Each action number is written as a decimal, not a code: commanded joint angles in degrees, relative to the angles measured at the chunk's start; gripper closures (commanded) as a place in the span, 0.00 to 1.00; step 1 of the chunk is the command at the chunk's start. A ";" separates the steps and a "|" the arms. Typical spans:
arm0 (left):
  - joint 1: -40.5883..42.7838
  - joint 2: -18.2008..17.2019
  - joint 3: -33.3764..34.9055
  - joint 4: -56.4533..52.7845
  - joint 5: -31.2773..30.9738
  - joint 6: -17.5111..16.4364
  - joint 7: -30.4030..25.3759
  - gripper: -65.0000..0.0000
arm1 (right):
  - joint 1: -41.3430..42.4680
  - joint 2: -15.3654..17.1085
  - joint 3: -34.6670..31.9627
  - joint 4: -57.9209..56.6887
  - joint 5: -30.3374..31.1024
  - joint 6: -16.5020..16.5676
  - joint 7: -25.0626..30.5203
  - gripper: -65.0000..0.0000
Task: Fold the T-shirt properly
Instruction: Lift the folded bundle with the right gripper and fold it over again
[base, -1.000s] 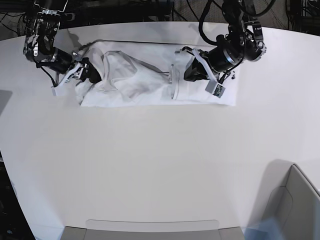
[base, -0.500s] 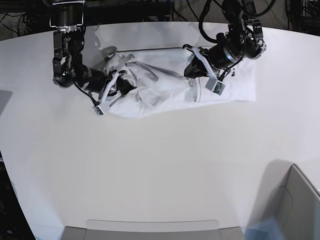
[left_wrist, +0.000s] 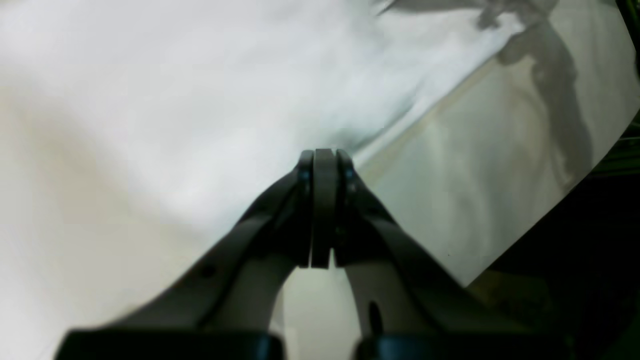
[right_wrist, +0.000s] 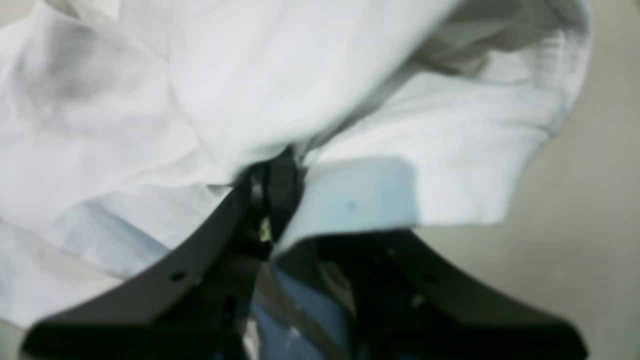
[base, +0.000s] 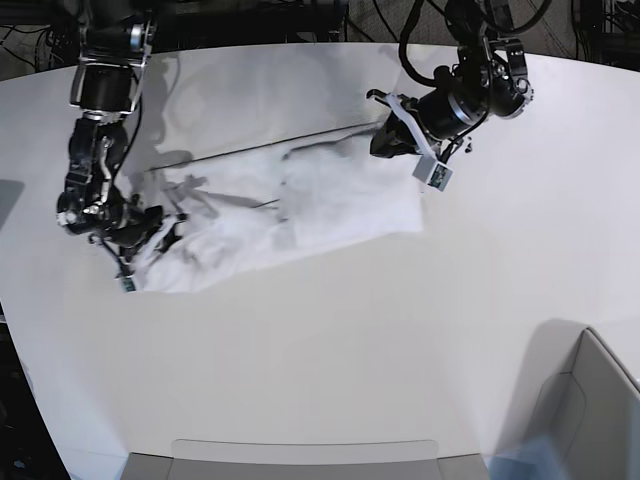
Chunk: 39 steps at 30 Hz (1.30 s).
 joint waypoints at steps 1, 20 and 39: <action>-0.21 0.15 -0.06 1.08 -1.19 -0.14 -1.02 1.00 | 1.66 1.63 0.29 0.89 0.98 -0.70 2.08 1.00; 2.52 0.06 -0.15 1.08 -1.10 -0.14 -1.02 1.00 | 1.66 -2.94 -27.32 26.83 -20.21 -16.70 -7.94 1.00; 3.13 -1.52 -0.24 0.90 -1.10 -0.14 -1.02 1.00 | 3.51 -16.12 -36.46 16.01 -32.87 -16.70 -4.34 1.00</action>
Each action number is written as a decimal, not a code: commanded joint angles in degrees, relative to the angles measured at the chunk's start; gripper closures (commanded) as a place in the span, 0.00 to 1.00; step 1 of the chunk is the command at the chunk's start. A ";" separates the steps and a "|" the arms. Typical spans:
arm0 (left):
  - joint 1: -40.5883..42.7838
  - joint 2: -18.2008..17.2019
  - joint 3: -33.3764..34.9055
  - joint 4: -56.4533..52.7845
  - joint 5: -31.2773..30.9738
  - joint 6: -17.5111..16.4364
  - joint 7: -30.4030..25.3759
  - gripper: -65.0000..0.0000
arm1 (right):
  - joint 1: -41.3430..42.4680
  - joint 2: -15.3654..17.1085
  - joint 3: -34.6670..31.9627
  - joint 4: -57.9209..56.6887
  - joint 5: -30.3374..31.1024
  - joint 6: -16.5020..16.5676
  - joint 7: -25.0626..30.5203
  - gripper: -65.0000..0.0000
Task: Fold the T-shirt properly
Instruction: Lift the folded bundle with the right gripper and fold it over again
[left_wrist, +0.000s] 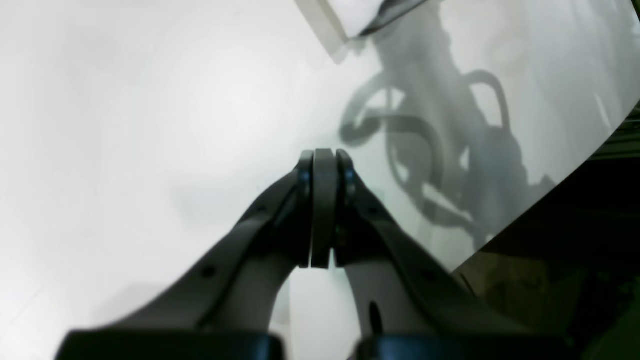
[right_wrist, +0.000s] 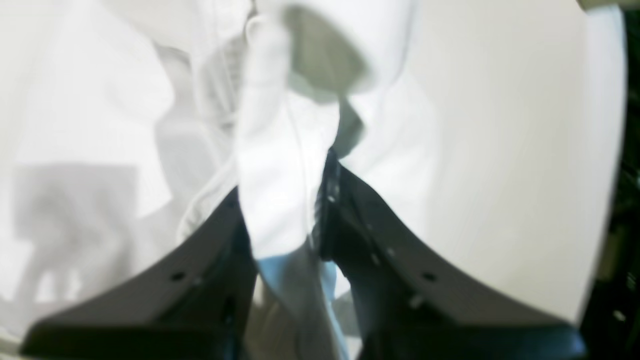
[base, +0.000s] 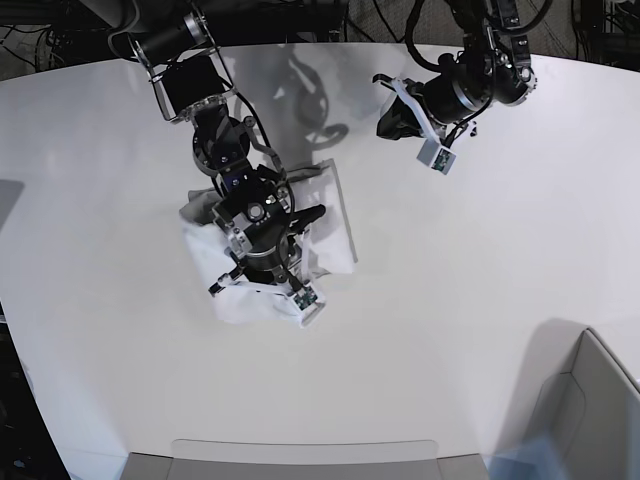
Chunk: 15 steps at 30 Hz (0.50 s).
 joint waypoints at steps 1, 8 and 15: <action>-0.10 0.07 0.07 0.88 -1.29 -0.14 -1.05 1.00 | 1.61 -0.78 0.06 0.34 -0.43 -0.20 1.13 1.00; -0.10 0.07 0.16 0.88 -1.29 -0.14 -1.05 1.00 | 1.61 -2.45 -2.75 -0.98 -0.43 -0.20 1.22 0.97; -0.28 0.07 0.24 0.79 -1.21 -0.14 -1.05 1.00 | -0.94 -4.12 -5.21 4.21 -0.26 -0.20 0.78 0.60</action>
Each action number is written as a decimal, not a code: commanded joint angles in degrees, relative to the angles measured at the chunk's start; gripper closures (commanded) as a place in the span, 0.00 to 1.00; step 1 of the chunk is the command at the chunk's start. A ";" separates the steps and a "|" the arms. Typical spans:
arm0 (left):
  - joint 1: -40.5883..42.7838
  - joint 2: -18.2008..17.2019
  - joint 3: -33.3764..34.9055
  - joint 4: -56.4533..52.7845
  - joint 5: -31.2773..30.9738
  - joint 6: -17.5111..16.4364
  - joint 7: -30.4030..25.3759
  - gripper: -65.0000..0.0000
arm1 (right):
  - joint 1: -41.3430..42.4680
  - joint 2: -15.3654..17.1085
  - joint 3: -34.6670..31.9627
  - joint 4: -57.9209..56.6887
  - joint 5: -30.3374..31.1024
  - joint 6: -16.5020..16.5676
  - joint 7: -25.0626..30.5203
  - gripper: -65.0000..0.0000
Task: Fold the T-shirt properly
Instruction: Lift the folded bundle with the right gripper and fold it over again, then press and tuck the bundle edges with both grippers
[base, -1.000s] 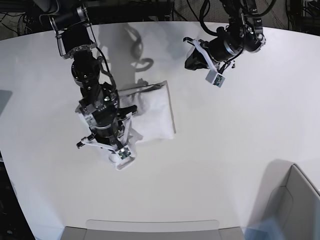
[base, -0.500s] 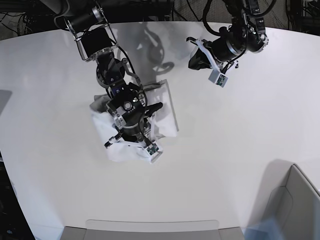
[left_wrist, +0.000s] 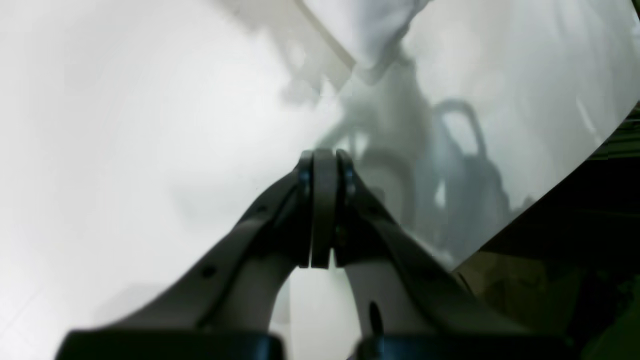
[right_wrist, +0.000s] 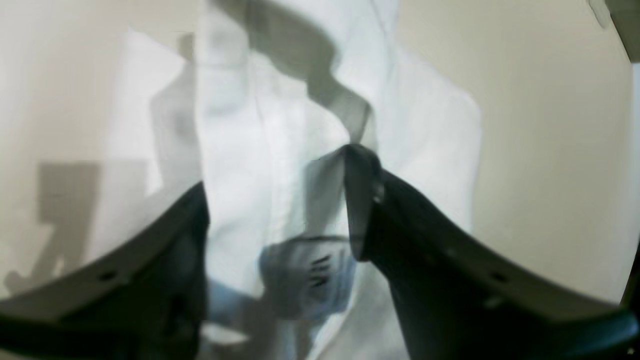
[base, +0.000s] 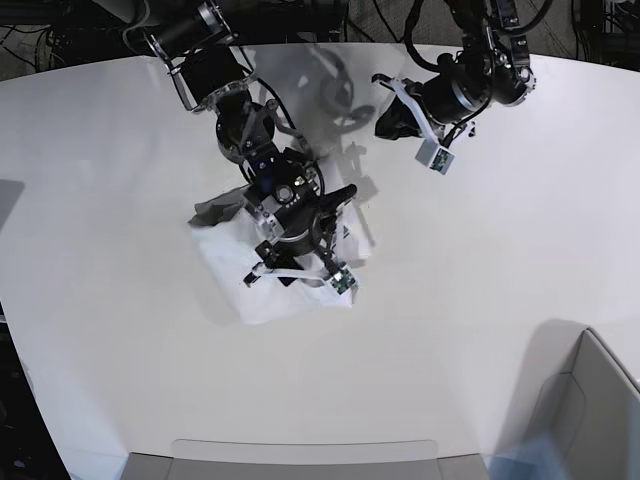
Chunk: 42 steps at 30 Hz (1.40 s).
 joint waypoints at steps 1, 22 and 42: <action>-0.19 0.05 0.18 0.84 -1.12 -0.14 -1.05 1.00 | 0.81 -1.57 -0.85 2.13 -0.32 -0.09 1.08 0.60; -4.59 0.05 0.62 0.84 -1.03 -0.14 -1.05 1.00 | -0.51 1.07 8.74 12.16 -0.15 0.27 7.15 0.98; -17.07 1.72 5.01 0.84 -1.21 -0.14 -1.75 1.00 | -6.49 12.67 21.22 9.78 23.94 13.63 2.84 1.00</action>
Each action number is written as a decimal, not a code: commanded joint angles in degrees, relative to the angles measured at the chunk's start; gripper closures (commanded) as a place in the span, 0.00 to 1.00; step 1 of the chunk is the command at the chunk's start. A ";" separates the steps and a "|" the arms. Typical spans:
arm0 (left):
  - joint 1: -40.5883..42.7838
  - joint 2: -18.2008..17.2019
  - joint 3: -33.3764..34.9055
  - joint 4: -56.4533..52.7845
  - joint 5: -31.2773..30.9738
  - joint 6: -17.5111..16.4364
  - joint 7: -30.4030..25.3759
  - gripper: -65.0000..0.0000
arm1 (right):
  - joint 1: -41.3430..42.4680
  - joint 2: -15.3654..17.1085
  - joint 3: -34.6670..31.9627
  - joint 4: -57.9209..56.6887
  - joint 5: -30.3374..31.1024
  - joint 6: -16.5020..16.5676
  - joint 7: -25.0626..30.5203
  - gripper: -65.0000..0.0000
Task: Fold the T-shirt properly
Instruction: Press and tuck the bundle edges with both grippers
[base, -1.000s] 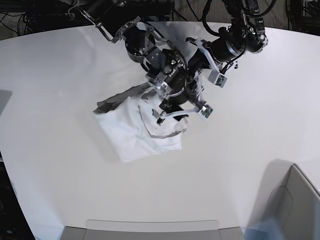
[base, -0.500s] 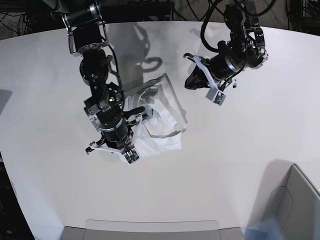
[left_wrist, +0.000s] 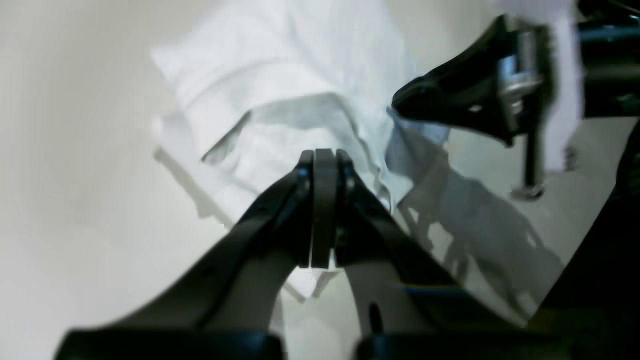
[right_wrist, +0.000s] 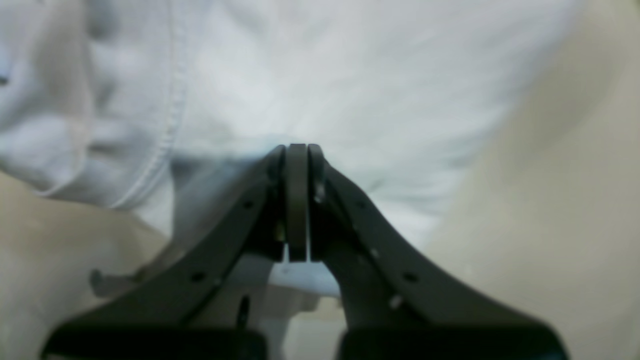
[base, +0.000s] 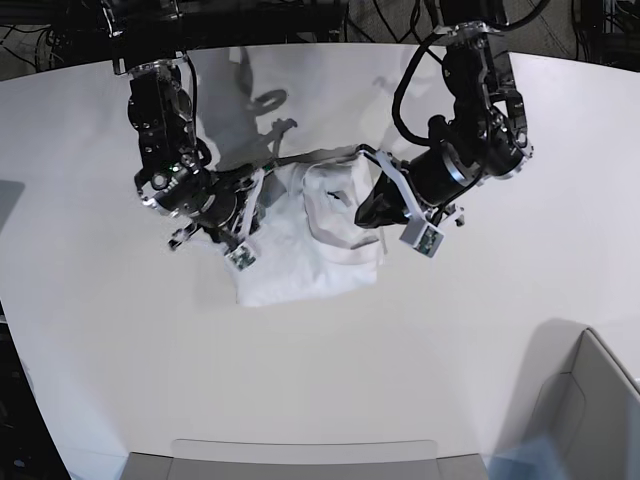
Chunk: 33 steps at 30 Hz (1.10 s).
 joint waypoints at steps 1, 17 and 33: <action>-0.83 0.96 0.34 0.92 -1.12 -0.17 -1.07 1.00 | 2.19 0.50 1.51 2.82 -0.06 -0.16 1.42 1.00; -5.23 -1.68 18.27 -16.75 -0.86 -0.17 -9.60 1.00 | 26.27 1.55 -9.92 -33.05 -0.06 0.19 12.85 1.00; -9.62 -8.45 10.01 -30.20 -0.77 -0.17 -13.20 1.00 | 22.32 2.43 -16.86 -37.88 -0.15 0.10 4.85 1.00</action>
